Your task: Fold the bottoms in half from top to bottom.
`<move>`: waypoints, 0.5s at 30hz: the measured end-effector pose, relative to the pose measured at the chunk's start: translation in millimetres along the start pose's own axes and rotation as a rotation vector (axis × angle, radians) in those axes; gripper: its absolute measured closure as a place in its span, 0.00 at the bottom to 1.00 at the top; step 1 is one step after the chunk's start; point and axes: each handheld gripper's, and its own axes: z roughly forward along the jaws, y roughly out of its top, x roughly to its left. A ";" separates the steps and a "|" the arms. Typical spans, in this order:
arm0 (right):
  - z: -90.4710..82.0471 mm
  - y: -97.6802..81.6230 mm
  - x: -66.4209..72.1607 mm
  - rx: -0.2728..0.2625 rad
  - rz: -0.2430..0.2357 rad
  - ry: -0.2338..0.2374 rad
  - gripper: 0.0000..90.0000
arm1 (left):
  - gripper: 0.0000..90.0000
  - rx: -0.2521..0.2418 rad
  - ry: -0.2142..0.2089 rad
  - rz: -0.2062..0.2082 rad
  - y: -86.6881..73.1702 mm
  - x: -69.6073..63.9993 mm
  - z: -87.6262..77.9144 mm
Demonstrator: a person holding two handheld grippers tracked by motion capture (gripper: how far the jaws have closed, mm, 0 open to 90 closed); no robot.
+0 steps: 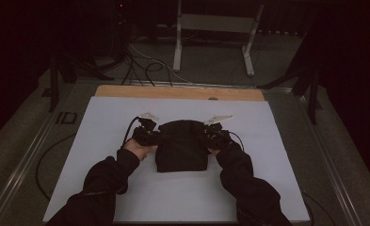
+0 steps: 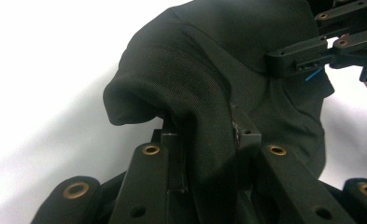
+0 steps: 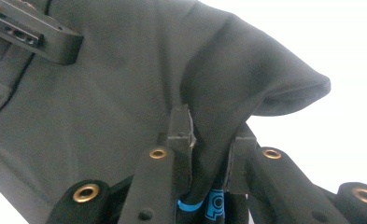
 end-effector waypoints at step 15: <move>17.5 2.7 -9.0 0.033 0.007 -0.043 0.85 | 0.81 0.021 0.021 0.000 6.0 12.0 17.8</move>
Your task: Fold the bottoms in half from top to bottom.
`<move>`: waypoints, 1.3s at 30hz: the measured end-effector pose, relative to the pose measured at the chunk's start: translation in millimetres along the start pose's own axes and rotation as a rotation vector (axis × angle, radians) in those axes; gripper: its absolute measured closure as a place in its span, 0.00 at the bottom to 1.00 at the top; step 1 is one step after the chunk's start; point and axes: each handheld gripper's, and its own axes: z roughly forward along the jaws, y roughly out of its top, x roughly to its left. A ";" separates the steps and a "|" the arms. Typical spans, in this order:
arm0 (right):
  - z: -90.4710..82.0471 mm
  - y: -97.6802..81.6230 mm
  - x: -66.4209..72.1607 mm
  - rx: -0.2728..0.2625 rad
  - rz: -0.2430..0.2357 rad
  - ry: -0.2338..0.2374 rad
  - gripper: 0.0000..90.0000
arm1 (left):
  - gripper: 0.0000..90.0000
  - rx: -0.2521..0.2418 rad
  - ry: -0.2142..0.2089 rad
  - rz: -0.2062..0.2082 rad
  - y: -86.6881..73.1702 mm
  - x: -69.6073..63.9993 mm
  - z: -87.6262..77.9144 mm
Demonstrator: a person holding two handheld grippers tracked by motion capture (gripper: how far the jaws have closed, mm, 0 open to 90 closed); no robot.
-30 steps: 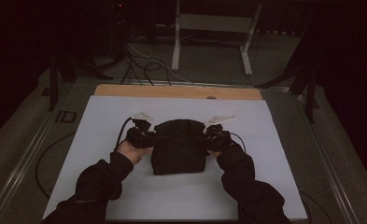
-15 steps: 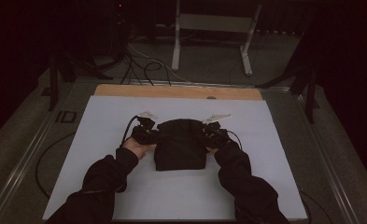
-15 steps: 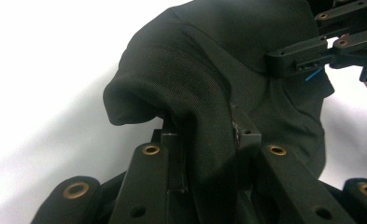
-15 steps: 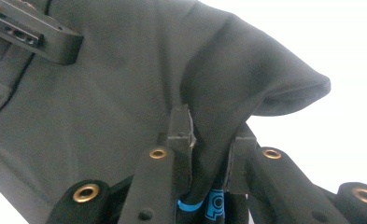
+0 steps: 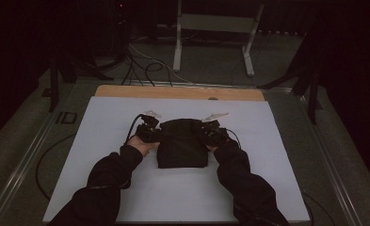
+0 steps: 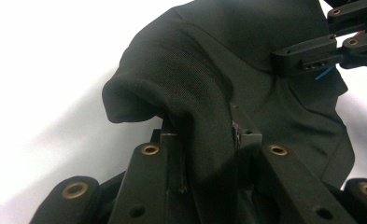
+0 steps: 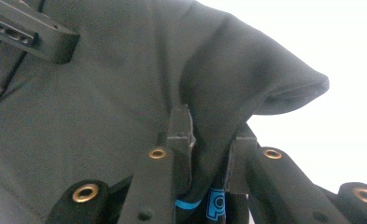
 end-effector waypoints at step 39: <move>29.0 -6.5 -21.3 0.042 0.035 -0.048 0.53 | 0.45 0.033 0.083 -0.016 -6.5 22.9 22.6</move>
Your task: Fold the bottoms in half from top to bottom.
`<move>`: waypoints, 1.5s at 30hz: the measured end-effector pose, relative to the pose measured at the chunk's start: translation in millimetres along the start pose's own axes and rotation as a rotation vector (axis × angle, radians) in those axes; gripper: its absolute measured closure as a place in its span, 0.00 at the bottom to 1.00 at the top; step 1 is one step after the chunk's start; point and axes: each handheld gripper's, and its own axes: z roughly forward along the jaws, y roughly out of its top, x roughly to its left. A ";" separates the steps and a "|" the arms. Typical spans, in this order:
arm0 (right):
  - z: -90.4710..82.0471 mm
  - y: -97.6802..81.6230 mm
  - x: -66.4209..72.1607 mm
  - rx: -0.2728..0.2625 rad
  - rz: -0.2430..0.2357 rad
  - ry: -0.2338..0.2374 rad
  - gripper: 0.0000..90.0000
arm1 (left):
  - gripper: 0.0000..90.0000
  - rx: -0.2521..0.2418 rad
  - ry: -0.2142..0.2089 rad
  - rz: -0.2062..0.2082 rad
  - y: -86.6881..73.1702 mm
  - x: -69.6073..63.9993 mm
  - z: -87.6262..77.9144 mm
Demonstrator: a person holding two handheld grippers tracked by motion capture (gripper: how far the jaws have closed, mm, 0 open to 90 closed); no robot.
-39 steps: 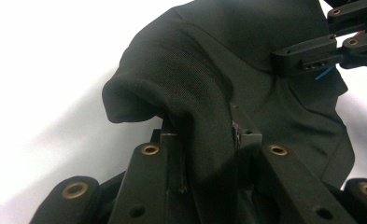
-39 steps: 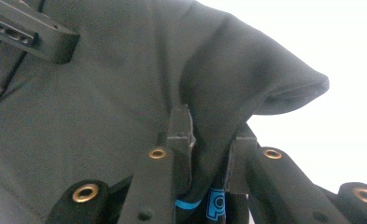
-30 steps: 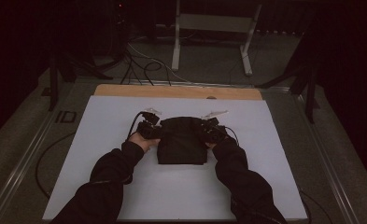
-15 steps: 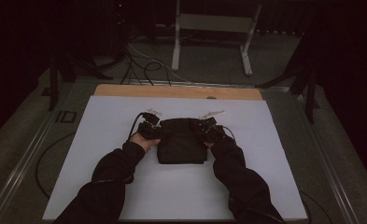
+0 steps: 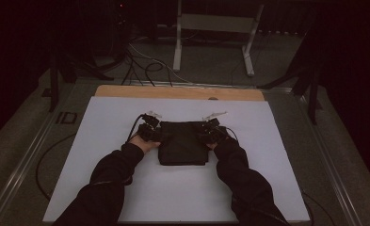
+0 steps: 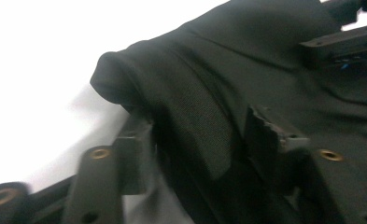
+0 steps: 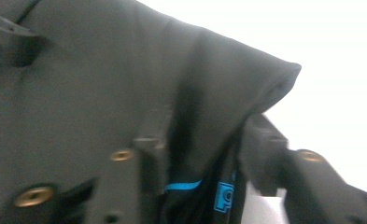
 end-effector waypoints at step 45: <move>-34.5 7.1 6.8 -0.106 -0.028 0.092 0.10 | 0.00 -0.017 -0.010 0.139 10.7 -30.1 -41.6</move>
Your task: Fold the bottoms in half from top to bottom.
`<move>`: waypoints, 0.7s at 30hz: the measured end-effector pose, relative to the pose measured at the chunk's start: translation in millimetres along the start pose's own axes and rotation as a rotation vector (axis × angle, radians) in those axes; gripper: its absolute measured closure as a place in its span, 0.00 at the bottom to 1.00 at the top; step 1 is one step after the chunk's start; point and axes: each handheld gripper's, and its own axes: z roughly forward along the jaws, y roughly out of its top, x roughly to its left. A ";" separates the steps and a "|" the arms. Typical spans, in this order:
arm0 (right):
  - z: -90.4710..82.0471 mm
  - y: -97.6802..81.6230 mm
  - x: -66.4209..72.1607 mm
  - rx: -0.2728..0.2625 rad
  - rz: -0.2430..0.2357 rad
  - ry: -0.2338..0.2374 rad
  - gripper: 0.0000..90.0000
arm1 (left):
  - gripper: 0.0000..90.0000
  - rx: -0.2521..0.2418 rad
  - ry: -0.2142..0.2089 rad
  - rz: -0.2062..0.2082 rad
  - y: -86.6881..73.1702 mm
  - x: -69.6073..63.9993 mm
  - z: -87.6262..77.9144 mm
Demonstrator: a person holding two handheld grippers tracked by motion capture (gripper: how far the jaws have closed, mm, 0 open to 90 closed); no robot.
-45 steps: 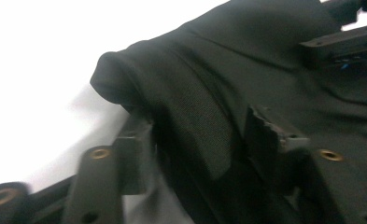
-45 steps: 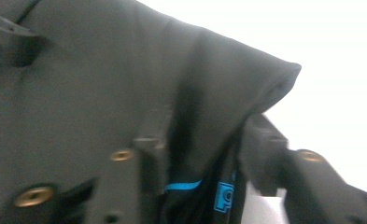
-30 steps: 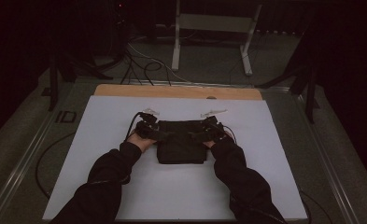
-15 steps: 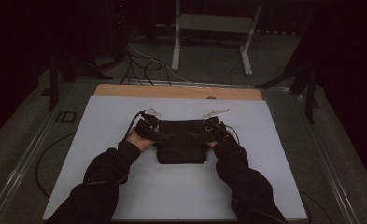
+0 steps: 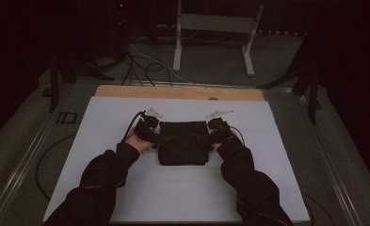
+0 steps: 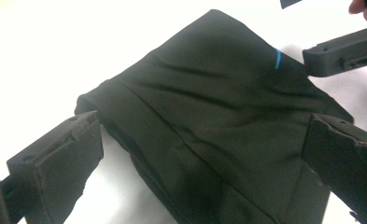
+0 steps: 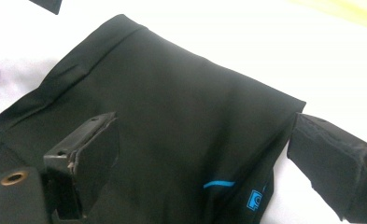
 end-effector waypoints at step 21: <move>-22.2 -16.0 9.5 -0.035 -0.060 0.036 0.10 | 0.00 -0.008 -0.022 0.032 -21.7 -14.7 -17.3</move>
